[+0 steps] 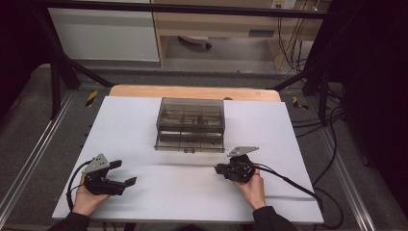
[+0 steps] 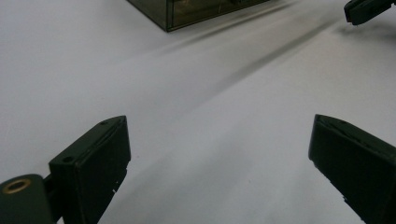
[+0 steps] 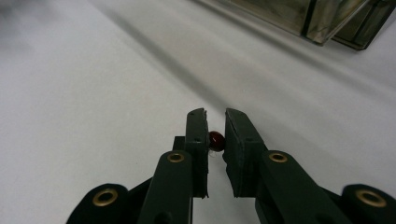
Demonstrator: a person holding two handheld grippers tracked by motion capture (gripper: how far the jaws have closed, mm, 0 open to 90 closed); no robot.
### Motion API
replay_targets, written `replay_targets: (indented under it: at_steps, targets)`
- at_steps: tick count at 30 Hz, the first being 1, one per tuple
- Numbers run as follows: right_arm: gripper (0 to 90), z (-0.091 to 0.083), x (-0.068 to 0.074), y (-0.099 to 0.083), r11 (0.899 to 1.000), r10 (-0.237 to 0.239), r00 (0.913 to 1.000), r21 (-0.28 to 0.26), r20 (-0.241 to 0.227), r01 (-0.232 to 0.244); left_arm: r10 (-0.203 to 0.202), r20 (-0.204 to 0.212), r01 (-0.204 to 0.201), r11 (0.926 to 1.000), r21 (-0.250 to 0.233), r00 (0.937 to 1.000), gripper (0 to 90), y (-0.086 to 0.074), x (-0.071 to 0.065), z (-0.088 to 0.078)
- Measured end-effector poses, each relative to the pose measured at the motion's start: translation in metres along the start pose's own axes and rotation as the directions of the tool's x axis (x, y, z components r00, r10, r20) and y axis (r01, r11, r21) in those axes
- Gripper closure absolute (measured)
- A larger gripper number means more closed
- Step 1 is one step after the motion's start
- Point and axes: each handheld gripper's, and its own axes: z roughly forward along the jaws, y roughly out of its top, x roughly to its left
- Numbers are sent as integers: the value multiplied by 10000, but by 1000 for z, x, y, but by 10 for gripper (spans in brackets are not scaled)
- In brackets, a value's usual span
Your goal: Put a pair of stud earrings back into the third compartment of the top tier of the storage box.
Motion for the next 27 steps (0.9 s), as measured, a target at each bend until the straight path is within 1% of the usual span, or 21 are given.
replay_targets:
  at_steps: [5,8,16,17,19,27]
  targets:
    - [799,-4,1,1,10000,-85,9999,-53,-57,85,5,-1,-5,10000,10,10000,58,0,0,0]
    - [799,-8,2,1,9999,-26,10000,-106,-68,25,-8,2,8,10000,-1,10000,58,0,0,0]
    - [799,-15,3,3,9996,-158,9998,-240,-75,157,3,7,-3,10000,12,10000,58,0,0,0]
    - [799,-16,4,3,9997,-89,9999,-225,-86,87,7,3,-7,10000,13,10000,58,0,0,0]
    - [799,-19,4,3,9995,-187,9998,-254,-78,185,6,5,-6,10000,16,10000,58,0,0,0]
    - [799,-27,5,5,9992,-218,9998,-324,-41,217,9,-10,-9,10000,35,10000,58,0,0,0]
